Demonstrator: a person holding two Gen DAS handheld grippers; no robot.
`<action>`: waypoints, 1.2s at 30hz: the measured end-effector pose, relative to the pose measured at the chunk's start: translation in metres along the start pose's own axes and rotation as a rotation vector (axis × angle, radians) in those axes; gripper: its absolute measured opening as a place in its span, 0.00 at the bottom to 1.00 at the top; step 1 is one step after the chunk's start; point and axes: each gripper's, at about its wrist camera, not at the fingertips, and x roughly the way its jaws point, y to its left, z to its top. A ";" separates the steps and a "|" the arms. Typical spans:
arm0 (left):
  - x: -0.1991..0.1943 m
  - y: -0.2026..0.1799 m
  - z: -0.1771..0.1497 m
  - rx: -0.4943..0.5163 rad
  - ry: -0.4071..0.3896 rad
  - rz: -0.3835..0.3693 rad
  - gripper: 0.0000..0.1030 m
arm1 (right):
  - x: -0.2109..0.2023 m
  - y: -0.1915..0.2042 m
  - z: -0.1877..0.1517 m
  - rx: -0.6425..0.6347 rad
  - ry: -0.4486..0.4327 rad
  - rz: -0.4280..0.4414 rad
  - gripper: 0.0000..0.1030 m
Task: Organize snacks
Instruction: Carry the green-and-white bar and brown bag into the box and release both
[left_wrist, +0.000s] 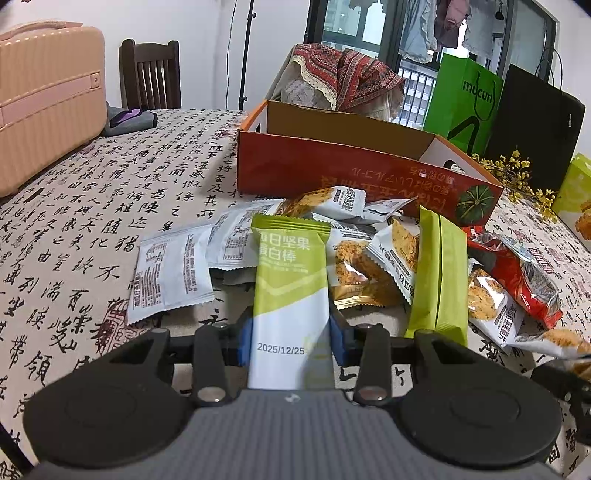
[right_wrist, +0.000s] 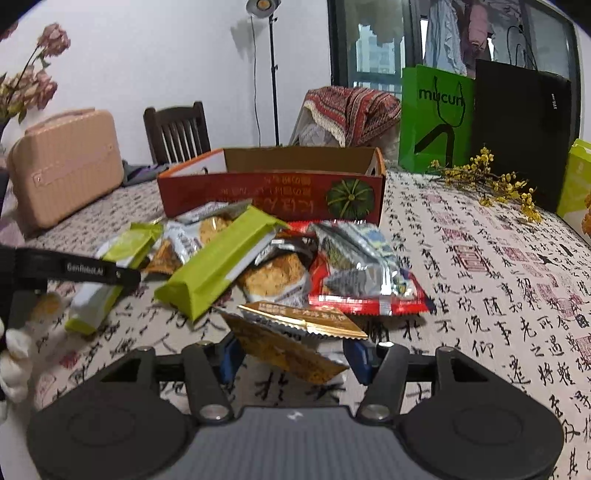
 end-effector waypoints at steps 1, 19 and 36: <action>-0.001 0.000 0.000 0.000 -0.001 -0.001 0.40 | -0.001 0.001 -0.001 -0.001 0.002 0.004 0.46; -0.041 0.003 0.010 0.018 -0.123 -0.059 0.38 | -0.056 -0.001 0.032 0.006 -0.163 0.019 0.45; -0.045 -0.010 0.066 0.044 -0.220 -0.094 0.38 | -0.023 0.003 0.099 -0.008 -0.234 0.042 0.45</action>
